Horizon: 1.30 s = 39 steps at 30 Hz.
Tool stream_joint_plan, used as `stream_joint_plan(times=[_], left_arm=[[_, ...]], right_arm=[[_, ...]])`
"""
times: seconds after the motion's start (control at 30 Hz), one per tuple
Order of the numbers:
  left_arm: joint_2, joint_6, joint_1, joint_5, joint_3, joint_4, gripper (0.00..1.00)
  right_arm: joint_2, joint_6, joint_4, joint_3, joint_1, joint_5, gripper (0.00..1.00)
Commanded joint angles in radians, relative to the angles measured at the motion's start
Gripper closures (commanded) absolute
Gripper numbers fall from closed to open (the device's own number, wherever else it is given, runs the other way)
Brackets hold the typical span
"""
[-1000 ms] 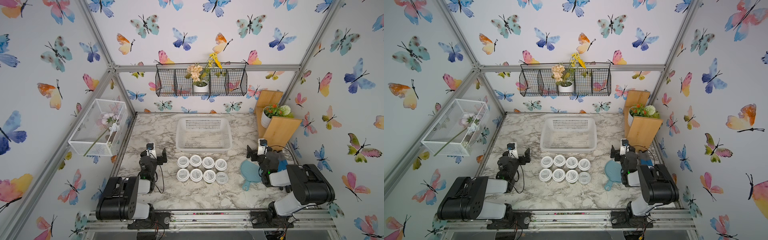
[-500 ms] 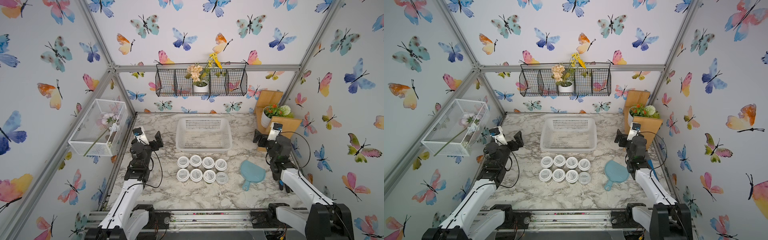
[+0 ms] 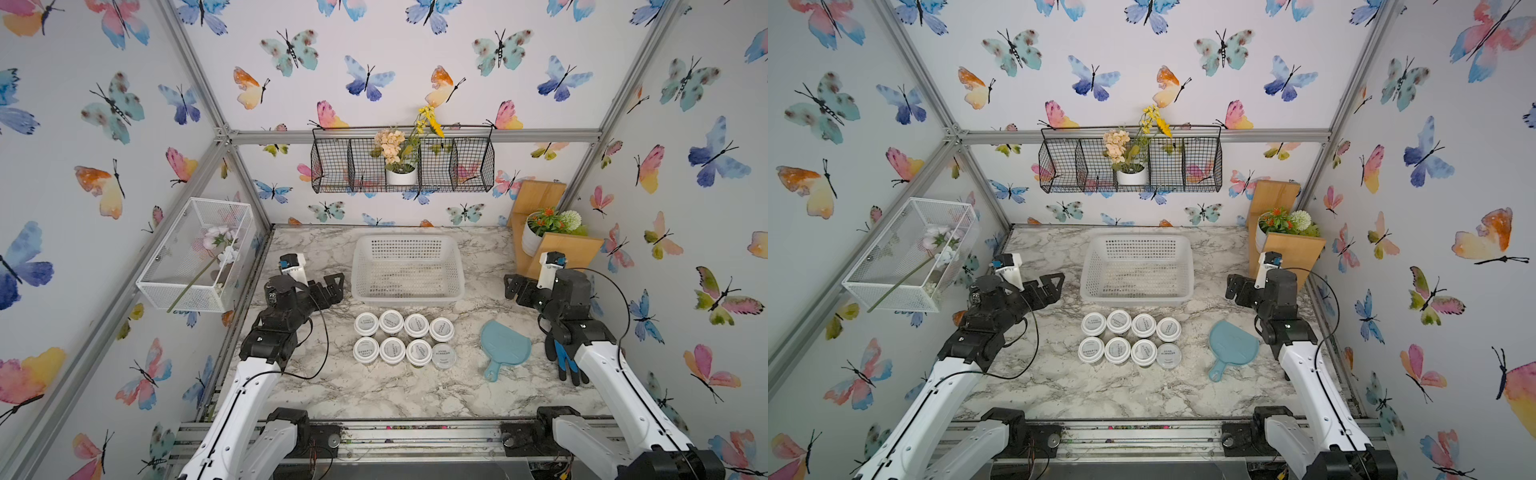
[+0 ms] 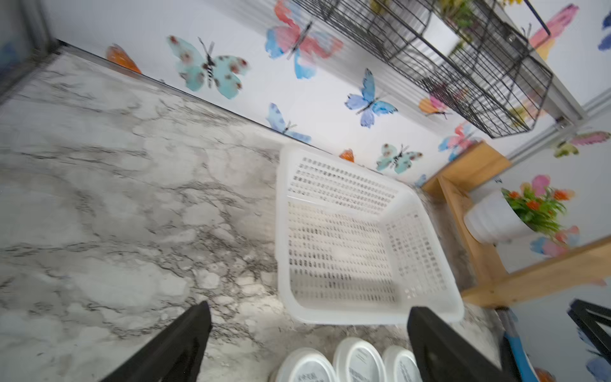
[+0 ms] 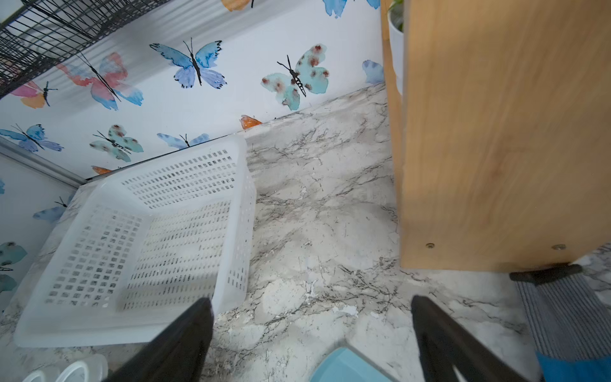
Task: Put the yogurt in the basket
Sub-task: Pick up the yogurt from the center of the board.
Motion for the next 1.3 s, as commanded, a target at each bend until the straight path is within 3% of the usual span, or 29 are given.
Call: stream_joint_plan(times=[0.0,0.07,0.2,0.43,0.7,1.27], left_arm=[[0.061,0.067,-0.166,-0.173,0.114,-0.236,0.01],[0.105,0.054,-0.262,-0.264,0.143,-0.314,0.01],[0.182,0.009,-0.413,-0.392,0.141,-0.405,0.01],[0.254,-0.053,-0.417,-0.351,0.053,-0.39,0.05],[0.34,-0.048,-0.417,-0.333,0.09,-0.394,0.12],[0.412,-0.029,-0.418,-0.389,0.163,-0.382,0.12]], right_arm=[[0.009,-0.014,-0.097,0.004,0.0,-0.091,0.16],[0.01,-0.012,-0.064,-0.035,0.001,-0.129,0.22],[0.028,-0.026,-0.101,-0.042,0.001,-0.186,0.23],[-0.017,-0.028,-0.088,-0.084,0.001,-0.199,0.29],[-0.013,-0.031,-0.073,-0.101,0.003,-0.229,0.32],[-0.006,-0.033,-0.047,-0.124,0.005,-0.261,0.33]])
